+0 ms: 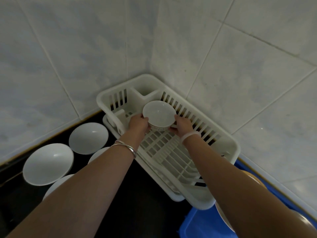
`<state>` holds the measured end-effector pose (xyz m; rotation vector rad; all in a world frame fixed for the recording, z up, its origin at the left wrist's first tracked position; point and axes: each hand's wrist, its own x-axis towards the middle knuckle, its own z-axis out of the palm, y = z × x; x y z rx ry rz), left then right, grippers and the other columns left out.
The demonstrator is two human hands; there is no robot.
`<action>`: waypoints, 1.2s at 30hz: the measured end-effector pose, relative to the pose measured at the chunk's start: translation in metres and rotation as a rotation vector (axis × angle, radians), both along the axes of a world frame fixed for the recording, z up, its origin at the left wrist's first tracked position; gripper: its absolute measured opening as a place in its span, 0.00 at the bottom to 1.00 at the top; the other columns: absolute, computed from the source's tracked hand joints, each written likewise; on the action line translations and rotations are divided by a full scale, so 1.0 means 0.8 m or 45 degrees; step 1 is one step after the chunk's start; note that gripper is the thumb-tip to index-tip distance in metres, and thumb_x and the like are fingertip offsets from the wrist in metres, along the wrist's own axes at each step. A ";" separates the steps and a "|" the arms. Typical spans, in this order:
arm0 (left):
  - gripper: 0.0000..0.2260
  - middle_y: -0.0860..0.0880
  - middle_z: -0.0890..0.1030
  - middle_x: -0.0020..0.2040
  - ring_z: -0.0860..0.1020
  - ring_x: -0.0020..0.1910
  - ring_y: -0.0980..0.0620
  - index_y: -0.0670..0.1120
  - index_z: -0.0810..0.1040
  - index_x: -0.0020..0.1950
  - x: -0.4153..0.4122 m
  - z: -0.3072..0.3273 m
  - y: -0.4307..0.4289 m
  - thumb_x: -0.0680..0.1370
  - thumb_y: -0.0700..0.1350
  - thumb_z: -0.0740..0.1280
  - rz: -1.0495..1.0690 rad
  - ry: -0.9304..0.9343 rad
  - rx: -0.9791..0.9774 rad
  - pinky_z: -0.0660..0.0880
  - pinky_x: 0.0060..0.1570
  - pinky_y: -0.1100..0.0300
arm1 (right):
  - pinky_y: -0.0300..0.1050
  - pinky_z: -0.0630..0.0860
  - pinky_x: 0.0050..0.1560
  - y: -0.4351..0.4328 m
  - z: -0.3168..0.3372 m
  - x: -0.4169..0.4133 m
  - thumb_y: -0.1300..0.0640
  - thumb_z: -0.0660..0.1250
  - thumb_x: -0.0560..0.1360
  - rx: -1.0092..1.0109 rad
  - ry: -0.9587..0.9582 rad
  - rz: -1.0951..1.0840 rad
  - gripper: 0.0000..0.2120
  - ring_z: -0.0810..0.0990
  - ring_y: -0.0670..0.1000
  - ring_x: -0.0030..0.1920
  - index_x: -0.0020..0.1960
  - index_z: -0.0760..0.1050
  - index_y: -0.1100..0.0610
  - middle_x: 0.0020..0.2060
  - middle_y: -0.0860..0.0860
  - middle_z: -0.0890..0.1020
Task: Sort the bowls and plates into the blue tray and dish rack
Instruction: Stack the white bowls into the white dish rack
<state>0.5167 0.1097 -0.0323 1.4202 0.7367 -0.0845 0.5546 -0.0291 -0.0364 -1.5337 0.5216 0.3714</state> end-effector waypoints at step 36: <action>0.17 0.43 0.73 0.66 0.70 0.66 0.44 0.43 0.72 0.66 -0.361 0.027 0.083 0.77 0.41 0.63 0.102 0.048 0.921 0.65 0.65 0.51 | 0.45 0.69 0.33 0.093 0.029 -0.268 0.52 0.55 0.79 -0.806 -0.223 0.849 0.14 0.73 0.50 0.35 0.41 0.73 0.59 0.33 0.52 0.75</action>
